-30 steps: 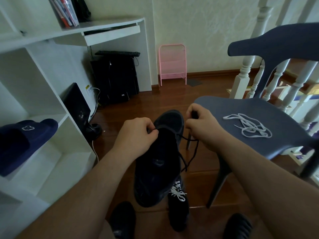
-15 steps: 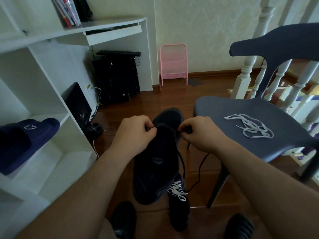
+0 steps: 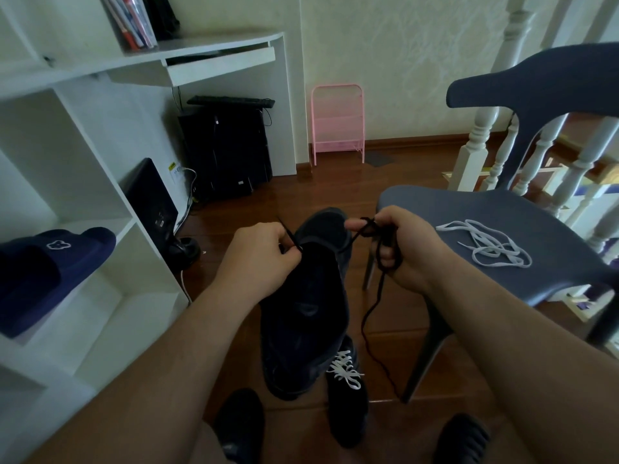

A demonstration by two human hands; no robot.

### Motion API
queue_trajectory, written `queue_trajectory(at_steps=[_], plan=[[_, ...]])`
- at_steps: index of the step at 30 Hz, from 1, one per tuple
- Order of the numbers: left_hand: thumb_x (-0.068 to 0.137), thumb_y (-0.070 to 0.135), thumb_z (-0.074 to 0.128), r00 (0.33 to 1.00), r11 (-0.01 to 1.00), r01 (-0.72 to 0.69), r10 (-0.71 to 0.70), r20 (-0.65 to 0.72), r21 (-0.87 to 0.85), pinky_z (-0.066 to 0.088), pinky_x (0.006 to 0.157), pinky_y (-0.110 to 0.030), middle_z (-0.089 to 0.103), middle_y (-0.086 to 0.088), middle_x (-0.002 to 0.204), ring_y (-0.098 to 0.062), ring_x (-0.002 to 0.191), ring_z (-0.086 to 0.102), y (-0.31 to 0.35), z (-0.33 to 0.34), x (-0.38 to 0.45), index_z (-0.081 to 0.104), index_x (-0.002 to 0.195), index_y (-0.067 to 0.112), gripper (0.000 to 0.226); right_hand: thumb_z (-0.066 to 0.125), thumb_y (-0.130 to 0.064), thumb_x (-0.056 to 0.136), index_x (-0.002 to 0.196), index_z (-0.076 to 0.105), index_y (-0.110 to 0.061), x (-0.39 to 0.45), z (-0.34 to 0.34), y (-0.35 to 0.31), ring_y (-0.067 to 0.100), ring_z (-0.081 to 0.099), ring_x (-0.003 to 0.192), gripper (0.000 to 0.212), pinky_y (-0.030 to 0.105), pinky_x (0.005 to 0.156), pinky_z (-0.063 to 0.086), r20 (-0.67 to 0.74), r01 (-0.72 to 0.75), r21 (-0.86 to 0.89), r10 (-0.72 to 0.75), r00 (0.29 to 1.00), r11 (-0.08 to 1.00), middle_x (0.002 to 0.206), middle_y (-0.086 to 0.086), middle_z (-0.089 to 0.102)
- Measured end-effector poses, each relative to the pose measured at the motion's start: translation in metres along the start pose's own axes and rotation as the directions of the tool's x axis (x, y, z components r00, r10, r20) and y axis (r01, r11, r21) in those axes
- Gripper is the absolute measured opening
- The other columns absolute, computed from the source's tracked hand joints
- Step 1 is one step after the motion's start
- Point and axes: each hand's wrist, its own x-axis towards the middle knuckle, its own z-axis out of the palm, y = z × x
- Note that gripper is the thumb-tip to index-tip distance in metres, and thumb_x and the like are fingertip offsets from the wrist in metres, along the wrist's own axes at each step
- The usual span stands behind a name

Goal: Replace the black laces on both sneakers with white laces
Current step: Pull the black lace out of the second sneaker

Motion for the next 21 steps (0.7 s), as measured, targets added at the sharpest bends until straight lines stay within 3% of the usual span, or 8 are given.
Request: queue_trajectory(at_steps=[1,3,5,7,10,14,17,21], plan=[[0.096,0.036,0.072,1.0,1.0,0.0,0.0,0.01,-0.01,0.033,0.044,-0.013,0.062,0.01,0.069,-0.005,0.059,0.059,0.001,0.001,-0.001,0.064,0.08,0.031,0.019,0.046,-0.014,0.096,0.088,0.058,-0.011,-0.001,0.002,0.001,0.014,0.029,0.05,0.014,0.027,0.045,0.024,0.002,0.016,-0.059,-0.016,1.0,0.998,0.098,0.008,0.077],[0.097,0.035,0.072,1.0,1.0,-0.015,0.016,0.014,-0.021,0.034,0.046,-0.015,0.061,0.01,0.067,-0.005,0.059,0.059,0.003,0.002,-0.002,0.066,0.083,0.03,0.016,0.052,-0.013,0.094,0.088,0.056,-0.014,-0.002,0.003,0.005,0.016,0.04,0.053,0.006,0.03,0.049,0.031,-0.003,0.141,-0.434,-0.158,0.988,0.89,0.083,0.008,0.067],[0.097,0.035,0.072,0.999,0.999,-0.034,0.035,0.007,-0.011,0.035,0.048,-0.017,0.06,0.01,0.065,-0.006,0.058,0.058,0.003,0.002,-0.002,0.064,0.081,0.03,0.018,0.06,-0.017,0.093,0.1,0.058,-0.021,-0.002,0.003,0.013,0.014,0.053,0.065,0.008,0.028,0.057,0.04,0.135,0.262,-0.787,-0.259,0.956,0.559,0.084,-0.001,0.062],[0.097,0.036,0.072,0.999,0.999,-0.037,0.037,-0.001,0.003,0.036,0.048,-0.018,0.06,0.011,0.067,-0.006,0.059,0.058,0.002,0.002,-0.001,0.061,0.08,0.032,0.02,0.064,-0.023,0.096,0.112,0.061,-0.025,-0.001,0.004,0.02,0.005,0.054,0.073,0.016,0.026,0.061,0.04,0.265,0.335,-0.892,-0.25,0.931,0.304,0.085,-0.011,0.057],[0.096,0.036,0.073,0.999,0.999,-0.033,0.033,-0.024,0.012,0.037,0.048,-0.018,0.062,0.012,0.07,-0.005,0.06,0.06,0.0,0.001,0.0,0.058,0.078,0.036,0.024,0.064,-0.031,0.101,0.111,0.068,-0.028,0.001,0.004,0.025,-0.002,0.047,0.072,0.012,0.023,0.063,0.036,0.336,0.403,-0.902,-0.333,0.881,0.157,0.08,-0.02,0.05],[0.096,0.038,0.072,0.999,1.0,-0.029,0.029,-0.02,-0.005,0.042,0.051,-0.019,0.064,0.011,0.072,-0.006,0.062,0.063,-0.002,-0.002,0.0,0.062,0.083,0.034,0.017,0.063,-0.033,0.101,0.101,0.071,-0.028,0.007,0.0,0.024,0.006,0.051,0.077,0.009,0.029,0.071,0.041,0.323,0.406,-0.904,-0.412,0.852,0.131,0.08,-0.02,0.051],[0.096,0.039,0.073,0.998,1.0,-0.001,-0.001,-0.055,-0.03,0.048,0.059,-0.027,0.066,0.011,0.074,-0.008,0.069,0.065,-0.01,-0.008,0.003,0.071,0.091,0.03,0.01,0.063,-0.033,0.101,0.101,0.07,-0.023,0.016,-0.018,0.02,0.018,0.059,0.088,0.012,0.037,0.075,0.052,0.171,0.253,-0.956,-0.423,0.89,0.146,0.088,-0.009,0.062],[0.096,0.041,0.073,0.994,0.999,0.028,-0.032,-0.103,-0.038,0.056,0.066,-0.033,0.067,0.01,0.07,-0.008,0.069,0.065,-0.023,-0.015,0.004,0.072,0.09,0.031,0.012,0.066,-0.029,0.1,0.095,0.072,-0.021,0.022,-0.04,0.015,0.012,0.06,0.083,0.011,0.029,0.066,0.046,-0.027,0.151,-0.9,-0.397,0.917,0.41,0.089,-0.007,0.065]])
